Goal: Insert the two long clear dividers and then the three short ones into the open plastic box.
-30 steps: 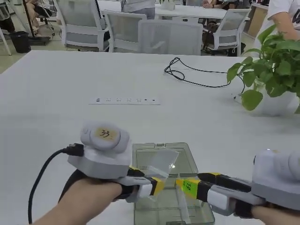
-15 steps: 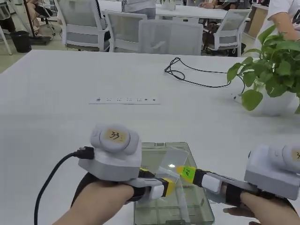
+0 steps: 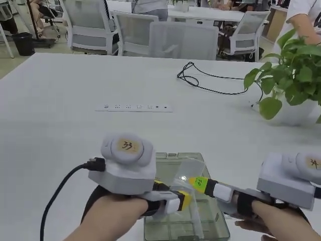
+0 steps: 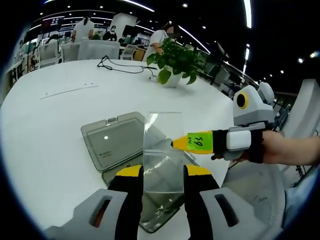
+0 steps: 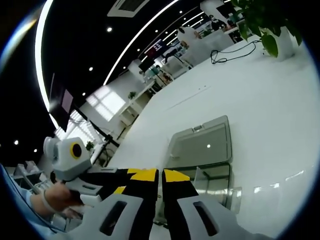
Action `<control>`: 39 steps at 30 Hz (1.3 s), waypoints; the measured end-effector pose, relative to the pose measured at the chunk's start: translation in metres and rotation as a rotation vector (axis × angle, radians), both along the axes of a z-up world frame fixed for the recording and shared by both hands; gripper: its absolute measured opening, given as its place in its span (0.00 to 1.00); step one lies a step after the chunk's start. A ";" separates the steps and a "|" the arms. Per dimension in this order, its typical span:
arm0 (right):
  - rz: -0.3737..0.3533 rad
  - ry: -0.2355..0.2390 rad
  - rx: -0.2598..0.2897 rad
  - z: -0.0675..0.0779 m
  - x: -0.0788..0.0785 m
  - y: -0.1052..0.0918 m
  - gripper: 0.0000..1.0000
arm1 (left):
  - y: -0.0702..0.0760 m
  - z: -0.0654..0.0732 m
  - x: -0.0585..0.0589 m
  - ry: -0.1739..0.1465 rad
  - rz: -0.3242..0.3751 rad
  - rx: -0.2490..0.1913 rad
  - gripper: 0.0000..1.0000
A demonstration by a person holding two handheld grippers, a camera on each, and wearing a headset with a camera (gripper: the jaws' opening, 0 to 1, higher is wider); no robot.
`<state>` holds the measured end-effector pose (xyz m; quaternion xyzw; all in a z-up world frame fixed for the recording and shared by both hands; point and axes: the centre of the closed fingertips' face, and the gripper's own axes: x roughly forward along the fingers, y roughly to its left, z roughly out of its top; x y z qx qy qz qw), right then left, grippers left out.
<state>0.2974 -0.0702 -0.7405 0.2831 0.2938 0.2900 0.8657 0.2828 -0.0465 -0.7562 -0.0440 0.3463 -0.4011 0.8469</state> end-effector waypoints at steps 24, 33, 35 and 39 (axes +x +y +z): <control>0.048 0.068 -0.033 0.000 -0.004 0.005 0.02 | 0.003 -0.002 -0.003 0.002 0.011 -0.036 0.38; 0.051 0.095 -0.054 -0.003 -0.004 0.001 0.02 | 0.017 -0.005 -0.004 -0.101 -0.028 0.006 0.76; 0.057 0.096 -0.060 -0.003 -0.004 0.002 0.02 | 0.023 -0.008 -0.004 -0.138 -0.037 0.044 0.91; 0.056 0.098 -0.066 -0.001 -0.001 0.001 0.02 | 0.031 -0.012 -0.010 -0.157 -0.053 0.081 1.00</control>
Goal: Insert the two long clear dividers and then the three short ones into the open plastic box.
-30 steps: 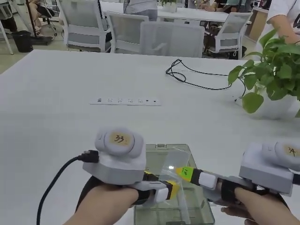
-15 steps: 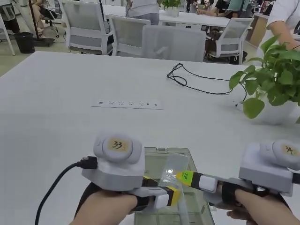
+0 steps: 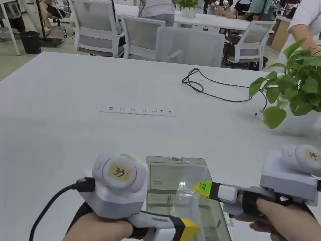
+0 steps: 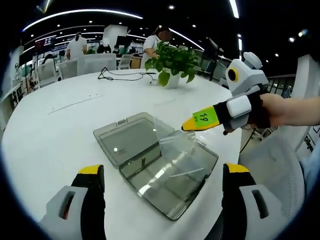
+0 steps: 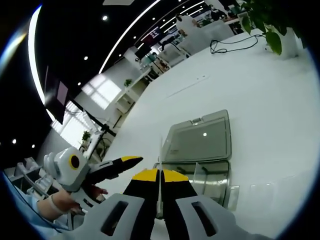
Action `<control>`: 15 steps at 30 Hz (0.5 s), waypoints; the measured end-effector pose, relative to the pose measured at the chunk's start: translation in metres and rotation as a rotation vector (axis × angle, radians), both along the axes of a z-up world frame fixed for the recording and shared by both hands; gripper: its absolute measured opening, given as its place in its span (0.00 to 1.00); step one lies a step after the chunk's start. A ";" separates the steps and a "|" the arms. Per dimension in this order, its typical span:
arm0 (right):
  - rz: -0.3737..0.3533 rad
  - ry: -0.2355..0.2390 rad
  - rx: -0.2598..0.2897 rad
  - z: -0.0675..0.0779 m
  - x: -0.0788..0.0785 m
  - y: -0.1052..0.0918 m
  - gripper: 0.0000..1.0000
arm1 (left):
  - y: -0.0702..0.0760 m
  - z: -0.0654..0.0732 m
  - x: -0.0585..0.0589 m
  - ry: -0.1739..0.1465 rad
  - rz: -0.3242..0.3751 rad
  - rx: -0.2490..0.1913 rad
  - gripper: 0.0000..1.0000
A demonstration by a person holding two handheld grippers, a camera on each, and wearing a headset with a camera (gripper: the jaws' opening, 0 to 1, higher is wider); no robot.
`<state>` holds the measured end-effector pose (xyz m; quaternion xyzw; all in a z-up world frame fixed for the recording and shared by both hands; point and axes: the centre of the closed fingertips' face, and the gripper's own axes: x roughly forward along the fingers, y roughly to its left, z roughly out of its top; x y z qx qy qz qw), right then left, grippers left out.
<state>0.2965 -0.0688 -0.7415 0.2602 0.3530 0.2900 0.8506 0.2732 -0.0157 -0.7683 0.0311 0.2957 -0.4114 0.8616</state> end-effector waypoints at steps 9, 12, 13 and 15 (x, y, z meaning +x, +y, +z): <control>0.004 0.025 -0.020 0.001 0.000 -0.002 0.02 | 0.016 0.001 -0.002 -0.070 0.024 -0.003 1.00; 0.000 0.047 -0.018 0.000 0.002 -0.003 0.02 | 0.021 0.004 -0.002 -0.081 0.044 -0.027 1.00; 0.008 0.052 -0.028 0.000 0.002 -0.003 0.02 | 0.022 0.004 -0.003 -0.087 0.045 -0.027 1.00; 0.016 0.062 -0.034 0.001 0.003 -0.002 0.02 | 0.024 0.007 -0.005 -0.118 0.032 -0.019 1.00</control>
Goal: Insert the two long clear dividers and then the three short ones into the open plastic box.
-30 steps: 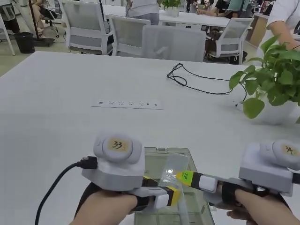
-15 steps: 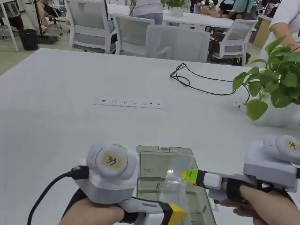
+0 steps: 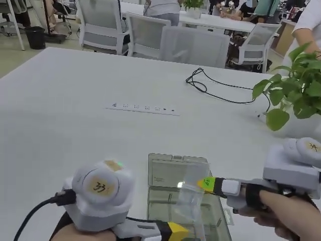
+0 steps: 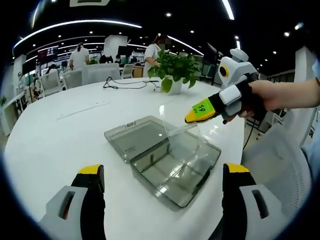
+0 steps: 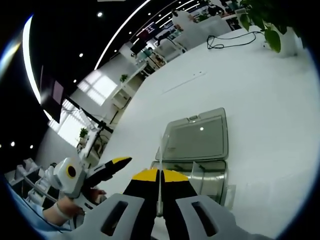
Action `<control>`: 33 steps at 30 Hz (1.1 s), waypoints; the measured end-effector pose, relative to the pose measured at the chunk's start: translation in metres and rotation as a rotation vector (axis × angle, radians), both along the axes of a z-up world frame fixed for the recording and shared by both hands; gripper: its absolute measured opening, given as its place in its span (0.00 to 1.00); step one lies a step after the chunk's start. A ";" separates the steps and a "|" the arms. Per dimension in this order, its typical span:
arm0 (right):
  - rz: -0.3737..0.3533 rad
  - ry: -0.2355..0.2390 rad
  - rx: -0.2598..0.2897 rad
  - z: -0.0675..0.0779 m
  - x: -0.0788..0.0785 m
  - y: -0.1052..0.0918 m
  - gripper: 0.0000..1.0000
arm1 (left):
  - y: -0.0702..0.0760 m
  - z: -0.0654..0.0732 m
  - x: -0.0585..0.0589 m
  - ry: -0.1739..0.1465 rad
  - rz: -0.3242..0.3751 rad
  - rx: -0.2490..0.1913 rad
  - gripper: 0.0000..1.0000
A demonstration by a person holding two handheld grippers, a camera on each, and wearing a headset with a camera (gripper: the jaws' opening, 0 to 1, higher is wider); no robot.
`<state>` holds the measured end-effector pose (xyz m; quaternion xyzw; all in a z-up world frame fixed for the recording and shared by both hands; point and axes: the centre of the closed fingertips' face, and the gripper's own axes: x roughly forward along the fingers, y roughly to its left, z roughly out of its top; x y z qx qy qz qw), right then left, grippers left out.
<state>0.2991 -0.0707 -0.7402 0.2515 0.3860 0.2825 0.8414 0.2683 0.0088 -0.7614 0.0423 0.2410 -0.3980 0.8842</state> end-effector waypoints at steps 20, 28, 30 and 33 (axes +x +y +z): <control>0.137 0.272 -0.097 0.003 -0.003 0.021 0.02 | 0.003 0.001 -0.018 -0.200 -0.075 0.096 1.00; 0.164 0.377 -0.126 0.000 -0.004 0.026 0.02 | 0.004 0.003 -0.016 -0.208 -0.072 0.080 1.00; 0.177 0.402 -0.143 -0.002 -0.002 0.025 0.02 | 0.004 0.003 -0.015 -0.210 -0.072 0.078 1.00; 0.213 0.452 -0.182 -0.007 -0.007 0.027 0.02 | 0.004 0.003 -0.015 -0.211 -0.074 0.069 1.00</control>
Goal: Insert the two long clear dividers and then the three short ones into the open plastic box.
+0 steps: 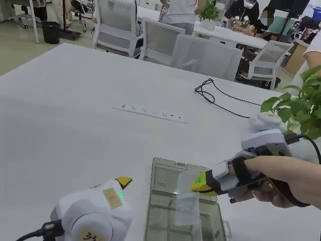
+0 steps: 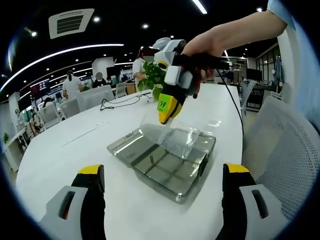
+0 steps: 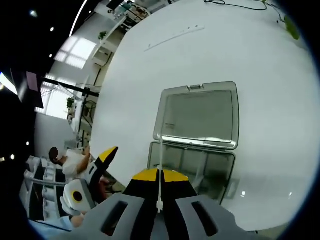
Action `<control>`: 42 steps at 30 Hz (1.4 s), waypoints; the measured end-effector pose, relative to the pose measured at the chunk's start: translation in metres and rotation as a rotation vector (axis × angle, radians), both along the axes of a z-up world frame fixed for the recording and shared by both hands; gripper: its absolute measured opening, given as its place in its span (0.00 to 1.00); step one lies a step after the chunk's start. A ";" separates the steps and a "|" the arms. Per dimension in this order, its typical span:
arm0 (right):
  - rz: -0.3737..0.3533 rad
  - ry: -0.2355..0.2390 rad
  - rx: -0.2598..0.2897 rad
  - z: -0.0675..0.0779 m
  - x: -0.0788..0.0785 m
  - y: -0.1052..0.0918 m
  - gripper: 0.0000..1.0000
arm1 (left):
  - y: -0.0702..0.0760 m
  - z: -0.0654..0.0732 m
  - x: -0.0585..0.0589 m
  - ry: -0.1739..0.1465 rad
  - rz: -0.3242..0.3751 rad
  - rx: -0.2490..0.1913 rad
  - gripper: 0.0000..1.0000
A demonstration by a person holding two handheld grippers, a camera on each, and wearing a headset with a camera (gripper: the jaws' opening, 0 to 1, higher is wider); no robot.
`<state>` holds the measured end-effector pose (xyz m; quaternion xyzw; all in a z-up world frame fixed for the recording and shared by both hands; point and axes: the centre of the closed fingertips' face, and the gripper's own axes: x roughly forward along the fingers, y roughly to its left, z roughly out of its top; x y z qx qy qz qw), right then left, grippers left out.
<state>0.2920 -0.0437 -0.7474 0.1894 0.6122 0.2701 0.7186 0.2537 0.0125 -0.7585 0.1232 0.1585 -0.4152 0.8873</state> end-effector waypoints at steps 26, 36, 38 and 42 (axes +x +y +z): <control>-0.024 0.205 -0.061 -0.031 -0.008 -0.005 0.02 | -0.003 -0.003 -0.006 -0.009 -0.026 0.018 0.97; -0.011 0.207 -0.098 -0.038 -0.009 -0.006 0.02 | -0.004 -0.004 -0.007 -0.004 -0.028 0.019 0.97; -0.016 0.210 -0.103 -0.040 -0.009 -0.007 0.02 | -0.004 -0.004 -0.007 -0.002 -0.027 0.018 0.97; -0.010 0.205 -0.122 -0.044 -0.008 -0.008 0.02 | -0.004 -0.005 -0.008 0.001 -0.029 0.017 0.97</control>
